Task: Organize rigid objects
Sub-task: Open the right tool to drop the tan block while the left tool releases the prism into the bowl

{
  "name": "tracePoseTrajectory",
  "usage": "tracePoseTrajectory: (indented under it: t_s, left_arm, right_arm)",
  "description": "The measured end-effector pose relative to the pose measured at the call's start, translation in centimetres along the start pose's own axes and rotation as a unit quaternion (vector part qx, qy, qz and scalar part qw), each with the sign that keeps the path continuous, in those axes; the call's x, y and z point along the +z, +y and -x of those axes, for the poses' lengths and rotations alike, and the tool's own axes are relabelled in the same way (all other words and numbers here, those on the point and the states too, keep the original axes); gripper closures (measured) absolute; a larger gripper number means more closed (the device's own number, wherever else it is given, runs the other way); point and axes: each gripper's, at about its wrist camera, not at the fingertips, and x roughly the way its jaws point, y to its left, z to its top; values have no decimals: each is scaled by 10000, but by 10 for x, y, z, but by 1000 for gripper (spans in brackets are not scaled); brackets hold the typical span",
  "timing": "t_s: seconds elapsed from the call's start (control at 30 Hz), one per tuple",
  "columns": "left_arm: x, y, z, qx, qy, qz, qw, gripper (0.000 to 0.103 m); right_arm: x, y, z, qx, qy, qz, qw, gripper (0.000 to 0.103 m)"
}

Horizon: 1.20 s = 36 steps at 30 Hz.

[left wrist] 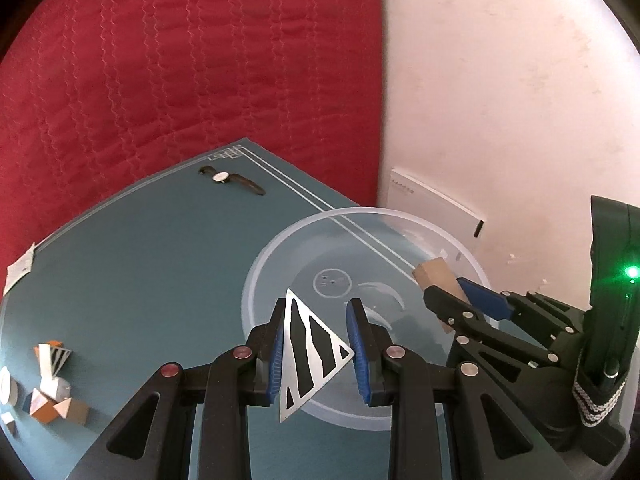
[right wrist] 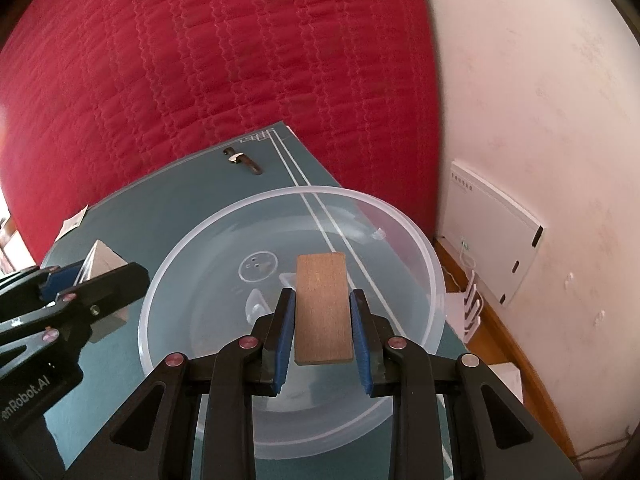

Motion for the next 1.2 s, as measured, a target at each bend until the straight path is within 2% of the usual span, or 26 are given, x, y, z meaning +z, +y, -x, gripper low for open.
tracePoseTrajectory:
  t_s: [0.1, 0.17, 0.2, 0.23, 0.3, 0.47, 0.73, 0.8, 0.87, 0.9, 1.03, 1.2]
  left_arm:
    - [1, 3, -2, -83, -32, 105, 9999, 72]
    - [3, 6, -3, -168, -45, 184, 9997, 50]
    - [3, 8, -2, -150, -88, 226, 9996, 19]
    - [2, 10, 1, -73, -197, 261, 9994, 7]
    - [2, 14, 6, 90, -388, 249, 9989, 7]
    - [-1, 20, 6, 291, -406, 248, 9984, 7]
    - [-11, 28, 1, 582, -211, 394, 9973, 1]
    - [-14, 30, 0, 605, -162, 445, 9970, 1]
    - [-17, 34, 1, 656, -103, 526, 9964, 1]
    - [-19, 37, 1, 688, -81, 578, 9959, 1]
    - [-26, 43, 1, 856, -4, 687, 9940, 1]
    - [-35, 49, 2, 1024, 68, 774, 9917, 1]
  right_arm:
    - [0, -2, 0, 15, -3, -62, 10000, 74]
    - [1, -2, 1, 6, -23, -77, 10000, 70]
    - [2, -3, 2, 8, -45, -98, 9999, 67]
    - [2, -3, 2, -8, -77, -125, 9999, 65]
    - [1, -4, 4, -25, -125, -137, 9998, 65]
    - [1, -1, 3, -28, -118, -99, 9999, 65]
    - [-3, 7, 4, -13, -106, 74, 9999, 64]
    - [-3, 9, 4, 3, -101, 93, 9999, 58]
    - [-4, 11, 4, 1, -129, 88, 9999, 43]
    - [-5, 11, 5, 3, -149, 85, 9999, 41]
    - [-7, 15, 7, 21, -204, 144, 9997, 36]
    - [-12, 26, 7, 35, -193, 348, 9992, 35]
